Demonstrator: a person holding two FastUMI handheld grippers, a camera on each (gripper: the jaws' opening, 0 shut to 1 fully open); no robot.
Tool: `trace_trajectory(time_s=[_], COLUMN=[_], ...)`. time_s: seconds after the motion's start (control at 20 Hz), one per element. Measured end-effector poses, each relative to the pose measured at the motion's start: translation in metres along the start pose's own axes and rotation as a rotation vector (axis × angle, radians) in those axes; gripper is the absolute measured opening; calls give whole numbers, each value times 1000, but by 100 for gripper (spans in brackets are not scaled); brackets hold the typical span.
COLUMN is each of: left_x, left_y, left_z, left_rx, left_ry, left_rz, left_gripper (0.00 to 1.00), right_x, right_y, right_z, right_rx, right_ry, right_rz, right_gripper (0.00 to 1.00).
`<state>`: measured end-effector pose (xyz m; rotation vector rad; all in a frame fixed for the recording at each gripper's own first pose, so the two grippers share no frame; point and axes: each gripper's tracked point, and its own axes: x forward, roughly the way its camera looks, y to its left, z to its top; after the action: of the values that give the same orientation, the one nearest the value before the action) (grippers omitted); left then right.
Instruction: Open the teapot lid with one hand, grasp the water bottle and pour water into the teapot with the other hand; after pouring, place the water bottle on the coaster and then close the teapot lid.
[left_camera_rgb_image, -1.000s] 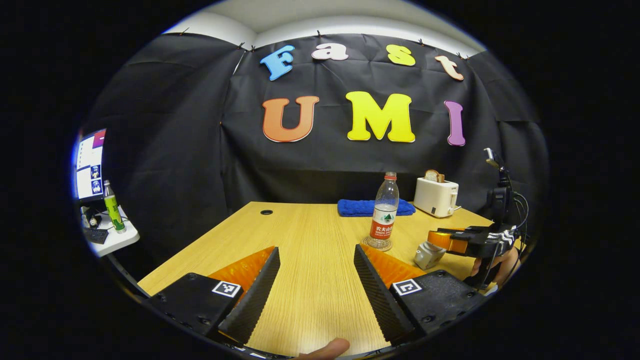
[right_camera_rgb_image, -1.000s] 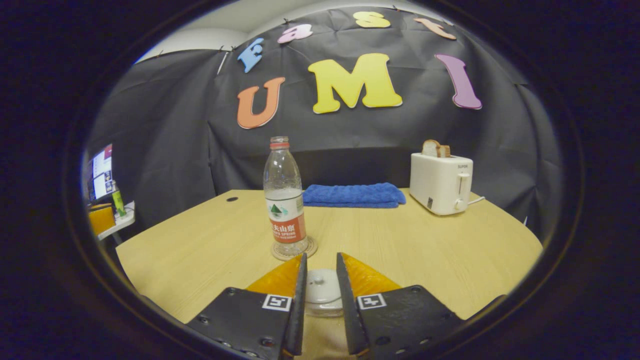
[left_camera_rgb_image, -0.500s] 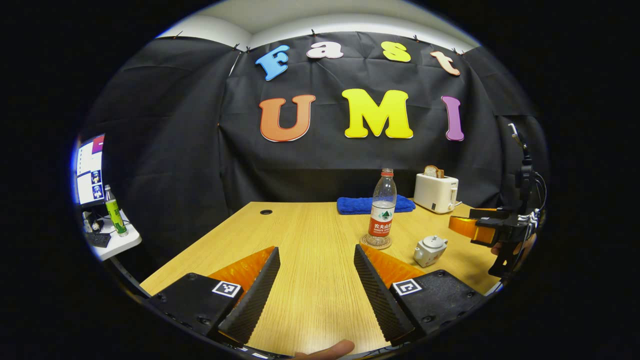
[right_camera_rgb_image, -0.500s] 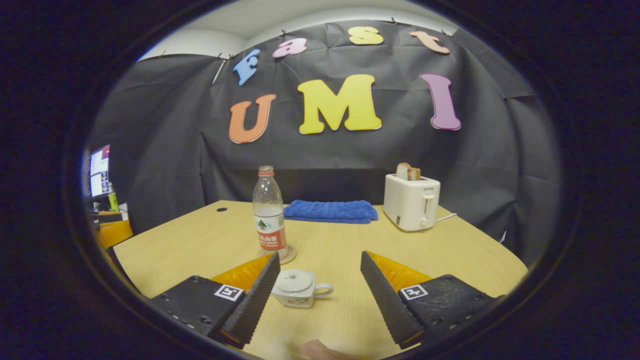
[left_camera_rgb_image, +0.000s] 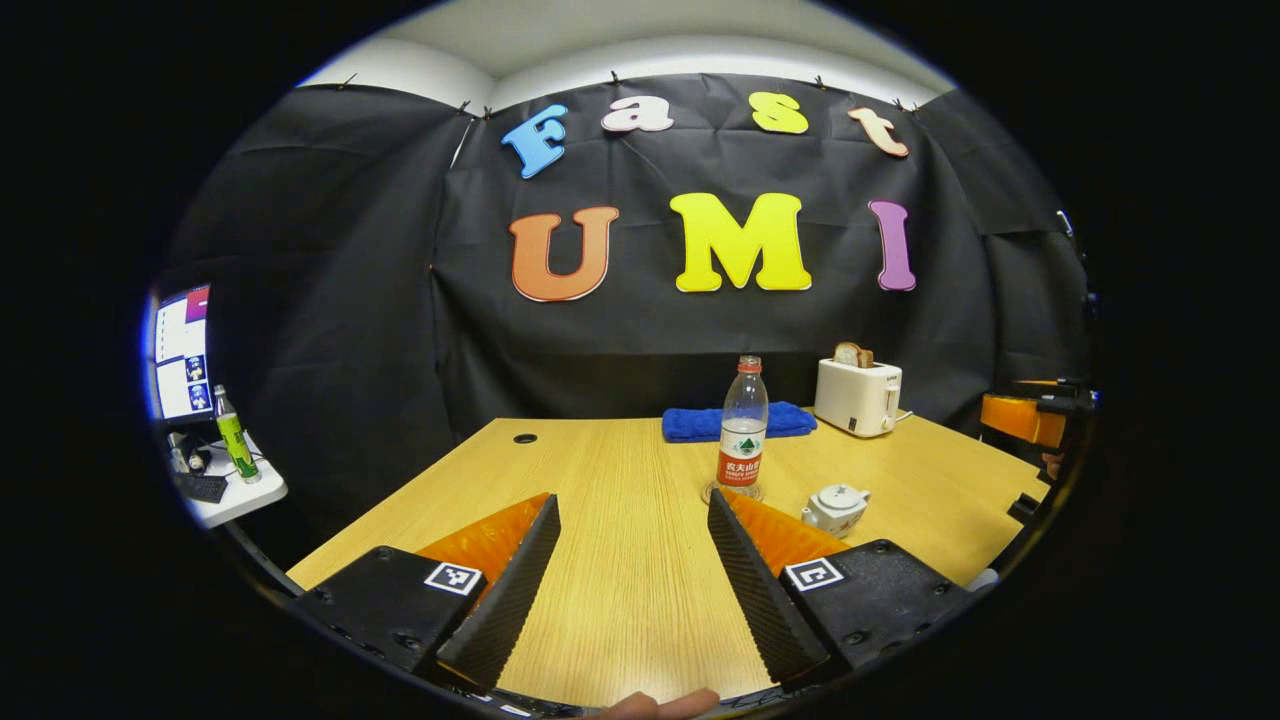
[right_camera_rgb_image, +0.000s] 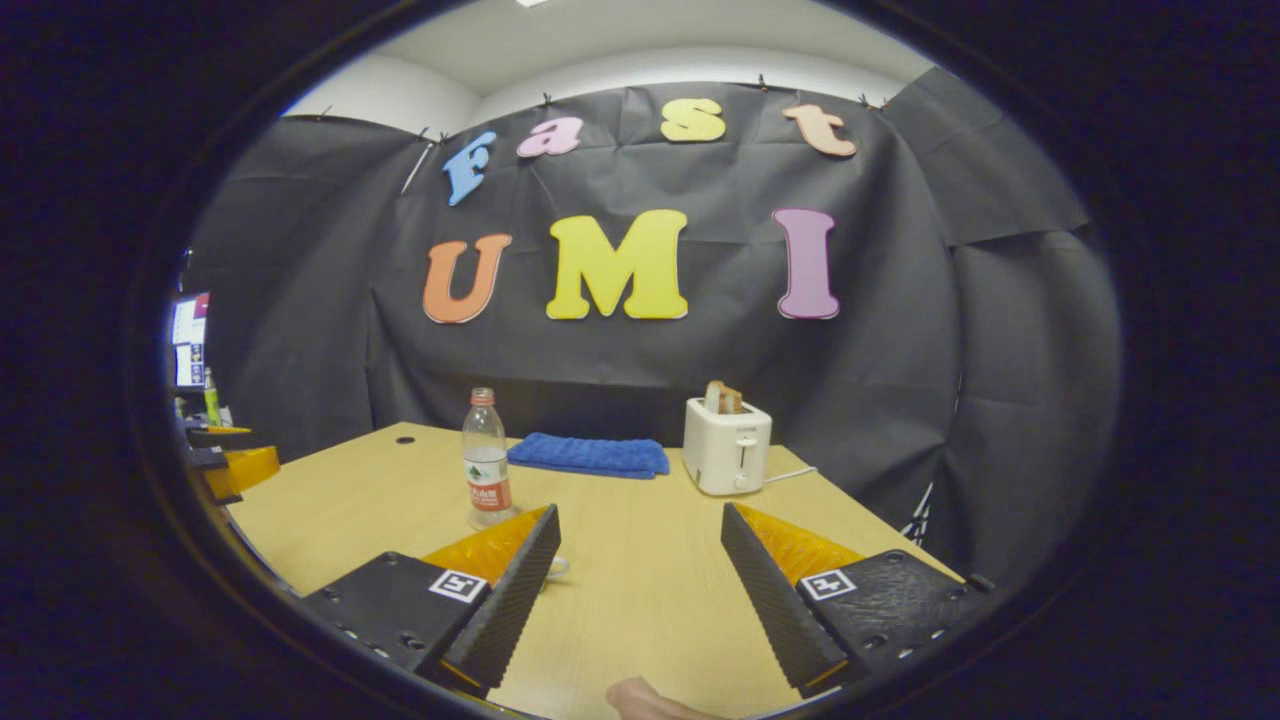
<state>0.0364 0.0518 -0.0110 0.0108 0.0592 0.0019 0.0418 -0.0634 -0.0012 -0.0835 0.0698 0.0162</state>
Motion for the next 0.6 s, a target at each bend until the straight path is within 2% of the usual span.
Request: trace_trajectory(time_s=[0.15, 0.3, 0.6], left_x=[-6, -13, -19], left_y=[-5, -5, -21], left_z=[7, 12, 17], left_rx=[-1, 41, 65], left_ry=[-19, -34, -47], left_rz=[4, 32, 4], left_gripper=[94, 94, 94], right_x=[-14, -18, -28], right_y=[-4, -2, 18], right_z=[-3, -8, -8], right_rx=[29, 9, -31], right_ry=[-10, 5, -7], right_rz=[5, 3, 44], right_gripper=[98, 98, 96])
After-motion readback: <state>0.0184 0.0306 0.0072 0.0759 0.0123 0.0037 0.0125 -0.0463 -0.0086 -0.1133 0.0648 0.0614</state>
